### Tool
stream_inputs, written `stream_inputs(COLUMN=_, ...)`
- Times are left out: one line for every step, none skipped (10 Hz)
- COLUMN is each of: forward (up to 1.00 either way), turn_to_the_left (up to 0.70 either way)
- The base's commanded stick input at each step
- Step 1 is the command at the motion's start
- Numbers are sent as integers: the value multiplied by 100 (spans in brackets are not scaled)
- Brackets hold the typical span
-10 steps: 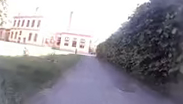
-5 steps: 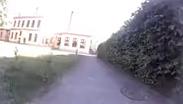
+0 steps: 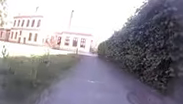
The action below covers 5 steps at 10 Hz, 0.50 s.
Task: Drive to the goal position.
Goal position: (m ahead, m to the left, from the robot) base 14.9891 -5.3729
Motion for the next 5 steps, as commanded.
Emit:
stream_inputs(forward=70, turn_to_the_left=0)
stream_inputs(forward=70, turn_to_the_left=0)
stream_inputs(forward=70, turn_to_the_left=0)
stream_inputs(forward=70, turn_to_the_left=0)
stream_inputs(forward=70, turn_to_the_left=0)
